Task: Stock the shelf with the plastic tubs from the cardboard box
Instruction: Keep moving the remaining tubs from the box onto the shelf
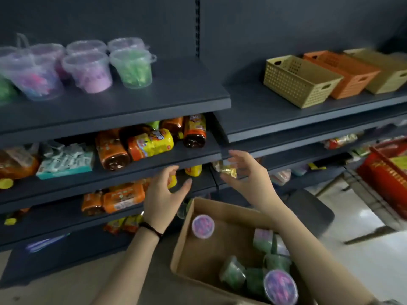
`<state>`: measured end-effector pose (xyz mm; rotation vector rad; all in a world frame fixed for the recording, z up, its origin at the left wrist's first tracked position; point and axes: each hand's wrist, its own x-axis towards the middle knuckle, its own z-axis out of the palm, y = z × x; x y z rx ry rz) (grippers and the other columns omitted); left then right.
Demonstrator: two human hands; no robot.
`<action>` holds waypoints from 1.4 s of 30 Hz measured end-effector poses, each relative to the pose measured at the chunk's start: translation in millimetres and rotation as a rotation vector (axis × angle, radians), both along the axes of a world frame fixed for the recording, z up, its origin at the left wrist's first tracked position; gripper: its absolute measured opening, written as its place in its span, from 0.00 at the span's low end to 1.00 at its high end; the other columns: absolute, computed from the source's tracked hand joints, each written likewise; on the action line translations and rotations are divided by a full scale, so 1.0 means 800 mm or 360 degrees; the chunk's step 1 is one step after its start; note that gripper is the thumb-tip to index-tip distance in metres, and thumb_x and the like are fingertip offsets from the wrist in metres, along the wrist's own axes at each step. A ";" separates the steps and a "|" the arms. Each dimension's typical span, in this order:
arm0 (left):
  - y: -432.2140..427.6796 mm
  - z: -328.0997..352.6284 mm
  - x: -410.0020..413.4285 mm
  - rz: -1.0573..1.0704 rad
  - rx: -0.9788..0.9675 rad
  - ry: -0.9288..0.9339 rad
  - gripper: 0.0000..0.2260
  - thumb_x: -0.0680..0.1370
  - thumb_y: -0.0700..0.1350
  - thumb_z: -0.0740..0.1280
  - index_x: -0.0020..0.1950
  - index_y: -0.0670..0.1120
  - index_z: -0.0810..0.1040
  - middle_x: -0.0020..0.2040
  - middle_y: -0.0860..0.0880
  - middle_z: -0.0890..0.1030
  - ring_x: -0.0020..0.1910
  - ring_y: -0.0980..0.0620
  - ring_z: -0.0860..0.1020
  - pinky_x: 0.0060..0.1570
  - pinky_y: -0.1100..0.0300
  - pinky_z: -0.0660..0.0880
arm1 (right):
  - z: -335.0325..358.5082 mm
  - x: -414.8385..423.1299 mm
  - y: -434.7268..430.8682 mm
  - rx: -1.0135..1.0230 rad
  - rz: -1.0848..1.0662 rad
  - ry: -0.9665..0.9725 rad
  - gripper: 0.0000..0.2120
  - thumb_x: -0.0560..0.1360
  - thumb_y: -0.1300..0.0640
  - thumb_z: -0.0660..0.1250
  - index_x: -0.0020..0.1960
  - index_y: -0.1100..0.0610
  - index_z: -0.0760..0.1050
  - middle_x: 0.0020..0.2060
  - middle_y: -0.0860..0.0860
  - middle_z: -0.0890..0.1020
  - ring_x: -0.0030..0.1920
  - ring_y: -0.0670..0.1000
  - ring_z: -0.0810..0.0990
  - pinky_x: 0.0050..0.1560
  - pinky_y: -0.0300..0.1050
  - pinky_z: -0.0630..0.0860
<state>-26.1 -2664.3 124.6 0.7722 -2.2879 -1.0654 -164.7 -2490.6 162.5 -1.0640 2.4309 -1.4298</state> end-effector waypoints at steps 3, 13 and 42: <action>0.057 -0.079 -0.017 -0.0058 0.0211 -0.0184 0.20 0.73 0.53 0.72 0.63 0.53 0.74 0.56 0.56 0.76 0.55 0.55 0.75 0.48 0.64 0.71 | -0.078 -0.022 0.061 0.0166 -0.0035 -0.0144 0.26 0.70 0.53 0.75 0.65 0.49 0.70 0.55 0.42 0.77 0.54 0.39 0.76 0.53 0.27 0.72; 0.143 -0.350 -0.049 0.0079 0.0618 -0.0709 0.31 0.72 0.55 0.73 0.70 0.49 0.66 0.65 0.50 0.72 0.60 0.52 0.72 0.55 0.58 0.71 | -0.403 -0.029 0.155 0.0819 0.0133 -0.0738 0.22 0.67 0.56 0.78 0.58 0.55 0.74 0.47 0.46 0.78 0.43 0.37 0.78 0.45 0.33 0.76; 0.066 -0.640 -0.123 0.0346 0.0573 -0.0385 0.52 0.59 0.42 0.83 0.75 0.42 0.55 0.73 0.44 0.62 0.71 0.53 0.62 0.67 0.60 0.66 | -0.677 -0.038 0.088 0.0797 -0.0520 -0.0845 0.58 0.57 0.41 0.80 0.76 0.53 0.52 0.68 0.53 0.72 0.66 0.54 0.72 0.63 0.54 0.74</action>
